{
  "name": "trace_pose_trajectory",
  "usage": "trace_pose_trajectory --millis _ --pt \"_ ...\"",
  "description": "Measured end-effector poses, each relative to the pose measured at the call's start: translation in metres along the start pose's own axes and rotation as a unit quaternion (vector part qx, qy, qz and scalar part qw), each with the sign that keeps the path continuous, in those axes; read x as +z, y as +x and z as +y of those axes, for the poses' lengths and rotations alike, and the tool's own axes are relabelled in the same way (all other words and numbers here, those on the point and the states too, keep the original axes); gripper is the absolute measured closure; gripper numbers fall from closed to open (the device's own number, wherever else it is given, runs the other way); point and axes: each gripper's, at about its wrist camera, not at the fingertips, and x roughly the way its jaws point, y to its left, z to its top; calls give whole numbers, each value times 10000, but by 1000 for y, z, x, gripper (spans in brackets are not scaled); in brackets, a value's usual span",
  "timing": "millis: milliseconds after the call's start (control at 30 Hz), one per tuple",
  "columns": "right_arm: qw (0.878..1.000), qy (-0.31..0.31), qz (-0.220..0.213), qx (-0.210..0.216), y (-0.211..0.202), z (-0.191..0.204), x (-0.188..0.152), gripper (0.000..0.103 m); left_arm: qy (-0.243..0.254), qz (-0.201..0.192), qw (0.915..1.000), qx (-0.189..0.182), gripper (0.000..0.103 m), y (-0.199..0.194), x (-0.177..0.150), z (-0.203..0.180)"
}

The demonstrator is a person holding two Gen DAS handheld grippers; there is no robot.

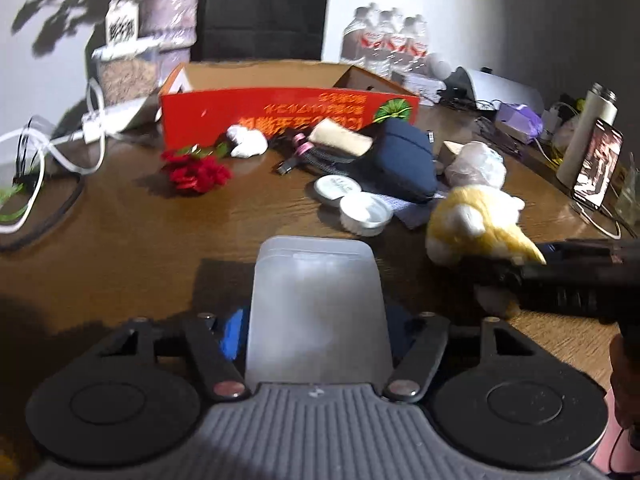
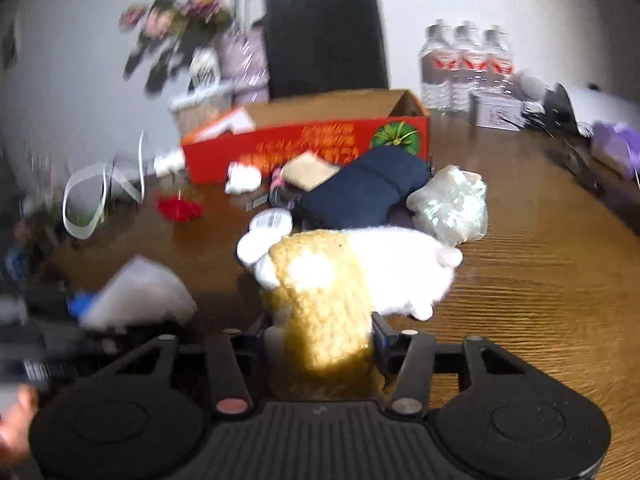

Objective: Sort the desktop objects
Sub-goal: 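Lift the sheep with the right tool while the left tool lifts the white box toward the cardboard box, then lower the sheep into the cardboard box with the right tool while the left tool releases the white box there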

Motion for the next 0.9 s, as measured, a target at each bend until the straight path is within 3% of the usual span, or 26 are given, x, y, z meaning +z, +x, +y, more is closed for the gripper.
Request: trace_pose_trajectory --millis 133,233,333,433,567,700,767,900 --pt "9996 -126 -221 128 -18 -2 4 58 70 -256 9996 -2 36 -12 6 -6" --pt "9978 -195 -594 226 -38 -7 18 58 -189 -527 9984 -33 36 -25 26 4" --pt "9950 -232 -936 260 -46 -16 55 58 -341 -783 9963 -19 36 -30 60 17" --pt "9931 -355 -1094 236 -30 -28 111 58 -337 -1028 9941 24 36 -22 116 32" --pt "9953 -307 -841 372 41 -40 207 58 -289 -1009 9943 214 35 25 211 52" --pt "9982 -380 -18 458 152 -33 281 58 -208 -448 9968 623 35 116 282 70" --pt "9980 -375 379 327 205 -28 296 58 -382 77 9967 705 35 167 302 85" --pt "9928 -387 1136 54 290 -25 296 58 -736 904 9878 1034 35 244 313 111"
